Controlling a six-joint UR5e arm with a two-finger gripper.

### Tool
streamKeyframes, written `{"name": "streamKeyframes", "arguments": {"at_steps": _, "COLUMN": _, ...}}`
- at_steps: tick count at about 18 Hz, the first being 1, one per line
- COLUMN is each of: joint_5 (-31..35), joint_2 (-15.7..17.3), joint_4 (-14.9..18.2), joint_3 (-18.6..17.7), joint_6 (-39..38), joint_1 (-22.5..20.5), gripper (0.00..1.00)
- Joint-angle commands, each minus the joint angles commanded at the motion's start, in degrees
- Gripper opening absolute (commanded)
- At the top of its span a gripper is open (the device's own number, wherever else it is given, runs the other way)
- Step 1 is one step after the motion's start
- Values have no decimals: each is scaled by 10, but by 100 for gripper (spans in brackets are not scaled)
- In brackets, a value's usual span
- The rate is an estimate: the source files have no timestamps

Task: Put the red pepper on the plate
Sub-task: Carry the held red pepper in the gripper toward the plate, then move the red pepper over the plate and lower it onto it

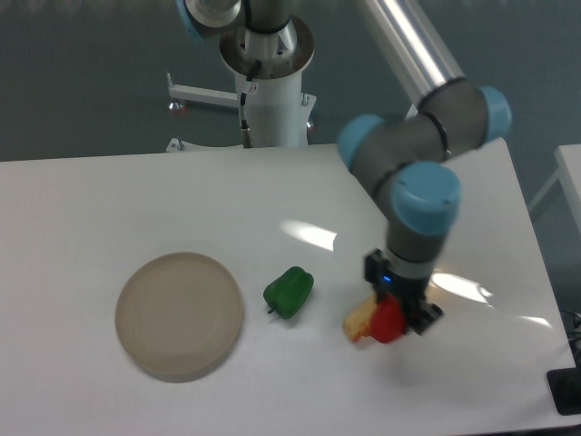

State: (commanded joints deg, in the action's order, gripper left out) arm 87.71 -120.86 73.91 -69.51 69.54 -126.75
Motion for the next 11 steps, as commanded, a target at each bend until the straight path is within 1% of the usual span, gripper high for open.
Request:
{"name": "streamKeyframes", "arguments": {"at_steps": 3, "joint_5": 1, "joint_2": 19, "joint_4": 0, "joint_3": -28, "joint_6": -71, "joint_1": 33, "gripper": 44}}
{"name": "streamKeyframes", "arguments": {"at_steps": 7, "joint_5": 1, "joint_2": 29, "joint_4": -2, "joint_3": -49, "joint_6": -160, "joint_1": 76, "gripper": 44}}
{"name": "streamKeyframes", "arguments": {"at_steps": 8, "joint_5": 0, "joint_2": 30, "joint_4": -3, "joint_3": -55, "joint_6": -197, "joint_1": 91, "gripper": 44}}
{"name": "streamKeyframes", "arguments": {"at_steps": 11, "joint_5": 0, "joint_2": 27, "joint_4": -4, "joint_3": -62, "joint_6": -265, "joint_1": 116, "gripper": 44}}
